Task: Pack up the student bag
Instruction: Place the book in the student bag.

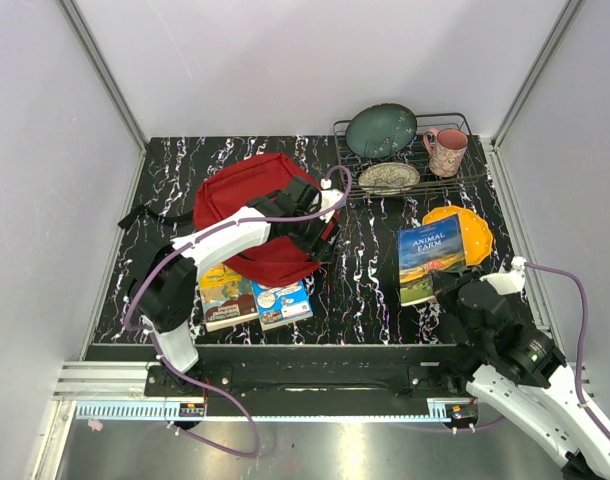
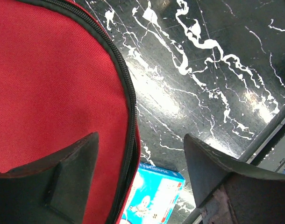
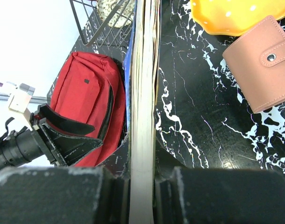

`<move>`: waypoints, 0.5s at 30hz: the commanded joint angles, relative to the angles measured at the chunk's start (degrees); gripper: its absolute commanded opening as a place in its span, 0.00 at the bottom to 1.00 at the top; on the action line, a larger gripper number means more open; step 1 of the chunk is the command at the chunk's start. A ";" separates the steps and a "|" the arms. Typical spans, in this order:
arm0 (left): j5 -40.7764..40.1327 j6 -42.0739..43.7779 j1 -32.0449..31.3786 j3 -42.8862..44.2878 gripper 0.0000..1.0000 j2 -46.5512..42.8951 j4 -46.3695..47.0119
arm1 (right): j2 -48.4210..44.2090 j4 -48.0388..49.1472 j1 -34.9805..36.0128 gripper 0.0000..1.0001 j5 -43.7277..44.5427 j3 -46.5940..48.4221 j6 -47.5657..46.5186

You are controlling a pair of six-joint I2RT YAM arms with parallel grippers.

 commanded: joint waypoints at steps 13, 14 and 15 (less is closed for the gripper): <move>-0.62 -1.42 -0.20 4.55 0.54 4.45 -0.48 | -0.93 2.77 0.04 0.00 0.58 -0.73 2.85; -1.06 -1.60 -0.20 4.64 0.51 4.54 -0.48 | -1.01 2.77 0.12 0.00 0.40 -0.91 3.02; -1.06 -1.60 -0.20 4.55 0.47 4.71 -0.39 | -1.01 2.77 0.12 0.00 0.14 -1.00 3.03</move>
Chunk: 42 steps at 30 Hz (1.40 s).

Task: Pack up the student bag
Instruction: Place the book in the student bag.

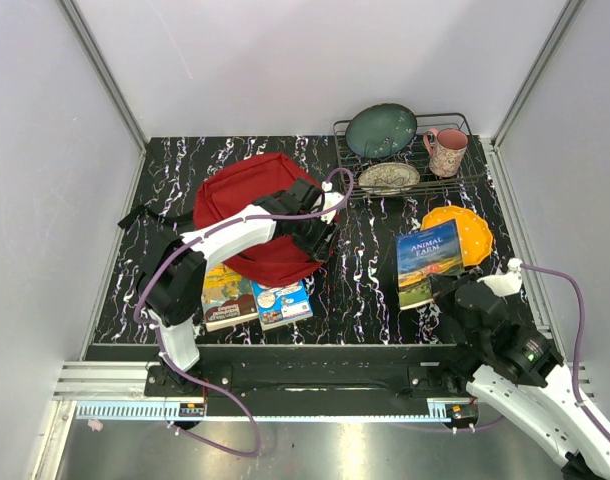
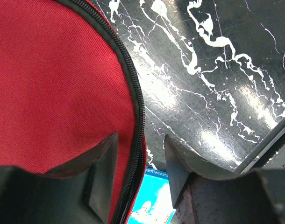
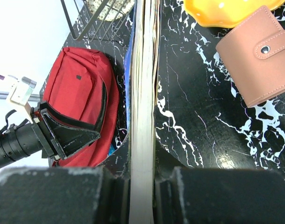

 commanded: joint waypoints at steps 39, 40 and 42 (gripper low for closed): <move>-19.37 -1.47 0.26 10.02 0.00 -22.68 0.99 | 9.77 36.31 0.04 0.04 -24.00 -5.21 2.18; -19.54 -1.47 0.26 10.90 0.00 -22.94 0.72 | 11.10 36.57 0.04 0.04 -25.14 -3.29 1.39; -19.98 -1.30 0.26 11.35 0.00 -23.30 0.19 | 15.65 37.88 0.12 0.04 -29.36 -1.26 0.86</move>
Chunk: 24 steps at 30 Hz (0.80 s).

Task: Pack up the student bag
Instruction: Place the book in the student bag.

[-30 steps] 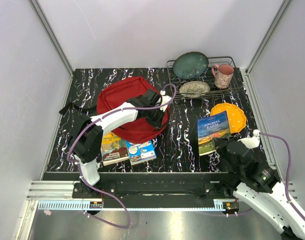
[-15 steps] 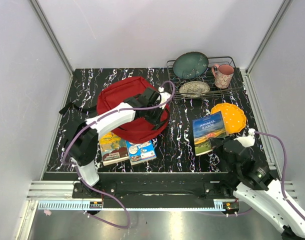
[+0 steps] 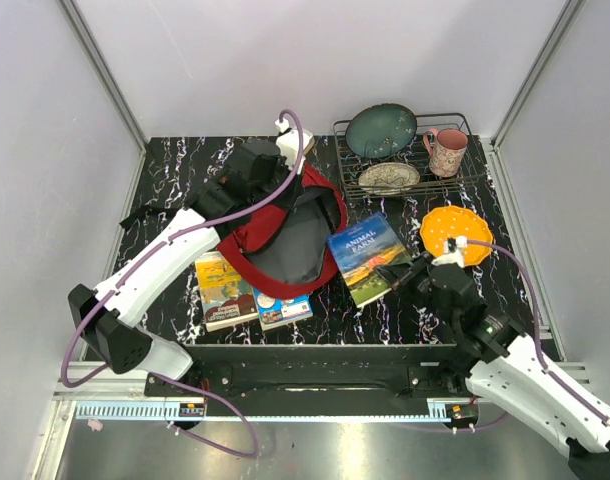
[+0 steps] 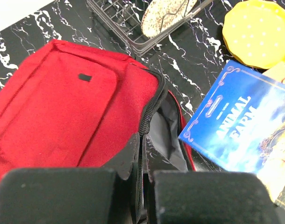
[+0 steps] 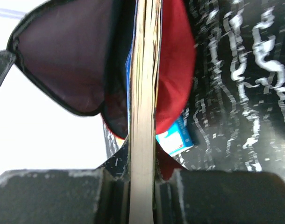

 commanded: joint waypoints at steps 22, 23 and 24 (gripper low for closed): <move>-2.92 -3.50 -0.35 -1.18 0.00 -7.57 6.08 | 38.40 43.98 0.01 0.00 -20.94 6.79 7.55; -2.92 -3.59 -0.35 -1.18 0.00 -7.57 6.17 | 39.98 45.03 0.01 0.00 -21.12 7.58 7.64; -2.74 -3.85 -0.35 -1.09 0.00 -7.48 6.25 | 43.39 45.82 0.01 0.00 -21.55 9.15 8.34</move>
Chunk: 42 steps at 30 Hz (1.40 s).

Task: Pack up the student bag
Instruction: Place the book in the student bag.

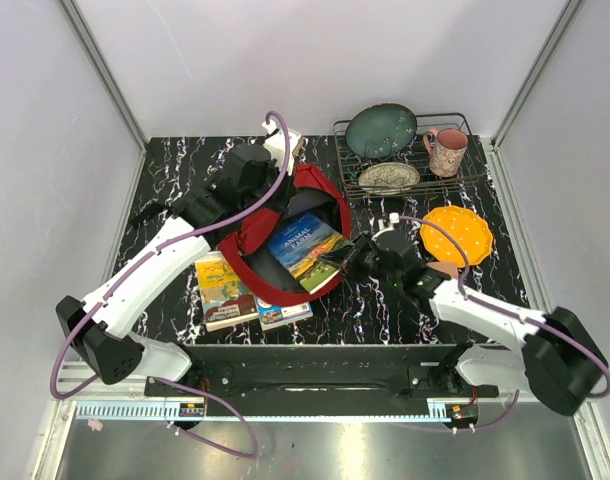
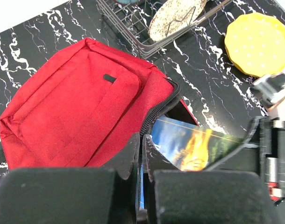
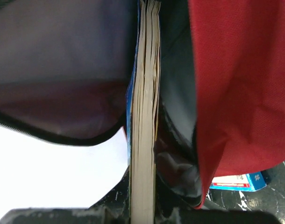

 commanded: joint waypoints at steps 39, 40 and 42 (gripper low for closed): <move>1.63 -3.34 1.65 6.79 0.00 1.57 1.46 | 49.77 18.77 1.15 0.34 18.78 36.29 0.25; 1.81 -3.43 1.73 6.79 0.00 1.66 1.46 | 49.95 18.95 1.16 0.40 18.95 36.12 0.16; 2.16 -3.60 2.44 6.26 0.00 1.66 1.55 | 50.13 18.16 1.16 0.53 17.65 36.46 -0.63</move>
